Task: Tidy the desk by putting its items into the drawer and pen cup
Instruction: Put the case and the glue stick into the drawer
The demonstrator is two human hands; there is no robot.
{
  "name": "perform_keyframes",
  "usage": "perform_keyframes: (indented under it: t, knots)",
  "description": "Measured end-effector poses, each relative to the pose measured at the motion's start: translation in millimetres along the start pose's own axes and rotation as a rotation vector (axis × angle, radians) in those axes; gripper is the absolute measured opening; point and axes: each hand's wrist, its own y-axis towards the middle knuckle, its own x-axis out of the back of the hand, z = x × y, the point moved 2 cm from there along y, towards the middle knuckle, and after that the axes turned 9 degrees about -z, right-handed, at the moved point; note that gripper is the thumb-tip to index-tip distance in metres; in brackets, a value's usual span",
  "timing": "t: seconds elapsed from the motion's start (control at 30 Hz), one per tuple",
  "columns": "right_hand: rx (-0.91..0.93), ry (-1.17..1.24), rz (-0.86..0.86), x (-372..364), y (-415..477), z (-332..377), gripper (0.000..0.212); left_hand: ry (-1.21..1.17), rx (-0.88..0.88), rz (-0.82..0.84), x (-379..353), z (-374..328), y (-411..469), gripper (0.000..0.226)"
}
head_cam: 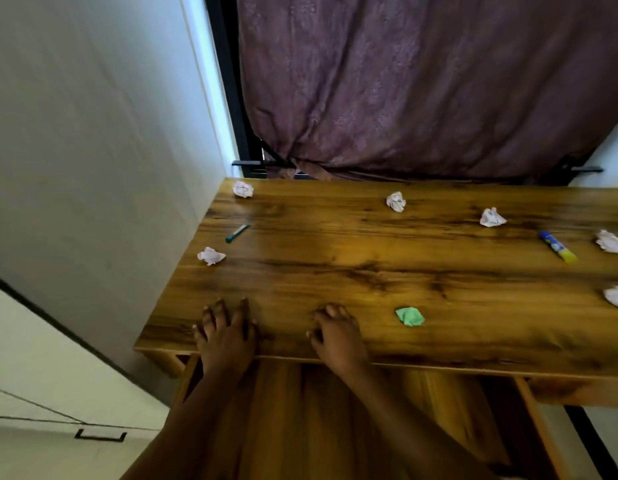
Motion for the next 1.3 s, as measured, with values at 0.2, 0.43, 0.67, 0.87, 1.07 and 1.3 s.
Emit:
perform_keyframes:
  t: [0.2, 0.43, 0.67, 0.87, 1.07, 1.3]
  knots:
    - [0.086, -0.108, 0.113, -6.7, 97.8, 23.9, 0.041, 0.079, -0.053, 0.014, 10.4, 2.7, 39.0, 0.078]
    - [0.222, -0.157, 0.222, -38.9, 223.0, 89.4, 0.047, 0.100, -0.020, 0.015, 11.2, 36.1, 75.4, 0.089]
    - [0.407, -0.291, 0.060, -52.1, 271.0, 115.3, 0.029, 0.114, -0.035, -0.038, 4.0, 41.4, 83.5, 0.088]
    - [0.332, -0.375, 0.046, -38.5, 228.9, 89.2, 0.024, 0.111, -0.035, -0.035, 5.5, 41.5, 83.5, 0.086]
    - [0.335, -0.236, 0.122, -7.2, 117.3, 49.3, 0.023, 0.105, -0.056, -0.032, 10.7, 36.6, 48.9, 0.066]
    - [0.148, 0.188, 0.234, 46.5, -57.8, -6.4, 0.025, -0.115, -0.132, 0.135, 1.6, 3.5, -110.6, 0.075]
